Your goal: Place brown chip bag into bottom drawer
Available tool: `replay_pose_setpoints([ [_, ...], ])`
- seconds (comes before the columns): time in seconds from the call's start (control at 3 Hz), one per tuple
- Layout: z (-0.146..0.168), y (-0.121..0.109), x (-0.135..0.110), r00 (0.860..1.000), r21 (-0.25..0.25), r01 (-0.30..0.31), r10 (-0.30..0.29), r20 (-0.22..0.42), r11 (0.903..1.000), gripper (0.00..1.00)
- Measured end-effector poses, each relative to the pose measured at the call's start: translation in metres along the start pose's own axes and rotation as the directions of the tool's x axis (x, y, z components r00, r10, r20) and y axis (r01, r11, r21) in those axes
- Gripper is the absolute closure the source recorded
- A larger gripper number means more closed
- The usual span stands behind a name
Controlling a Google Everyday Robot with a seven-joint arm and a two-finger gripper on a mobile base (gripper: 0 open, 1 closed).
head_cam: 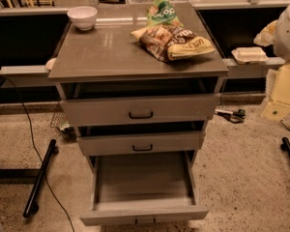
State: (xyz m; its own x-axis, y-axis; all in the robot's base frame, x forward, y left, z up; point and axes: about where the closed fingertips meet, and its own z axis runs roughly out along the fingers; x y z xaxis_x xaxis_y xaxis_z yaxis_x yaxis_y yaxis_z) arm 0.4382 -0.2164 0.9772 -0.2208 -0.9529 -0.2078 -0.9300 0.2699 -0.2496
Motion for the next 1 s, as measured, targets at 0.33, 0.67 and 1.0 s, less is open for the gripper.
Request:
replay_pose_setpoints([
  [0.33, -0.001, -0.001, -0.001, 1.0, 0.005, 0.0, 0.0, 0.003, 1.0, 0.0],
  [0.67, 0.013, -0.029, -0.005, 0.998, 0.037, -0.003, 0.001, 0.059, 0.9993, 0.0],
  [1.0, 0.034, -0.075, -0.014, 0.989, 0.081, -0.016, 0.004, 0.151, 0.9966, 0.0],
])
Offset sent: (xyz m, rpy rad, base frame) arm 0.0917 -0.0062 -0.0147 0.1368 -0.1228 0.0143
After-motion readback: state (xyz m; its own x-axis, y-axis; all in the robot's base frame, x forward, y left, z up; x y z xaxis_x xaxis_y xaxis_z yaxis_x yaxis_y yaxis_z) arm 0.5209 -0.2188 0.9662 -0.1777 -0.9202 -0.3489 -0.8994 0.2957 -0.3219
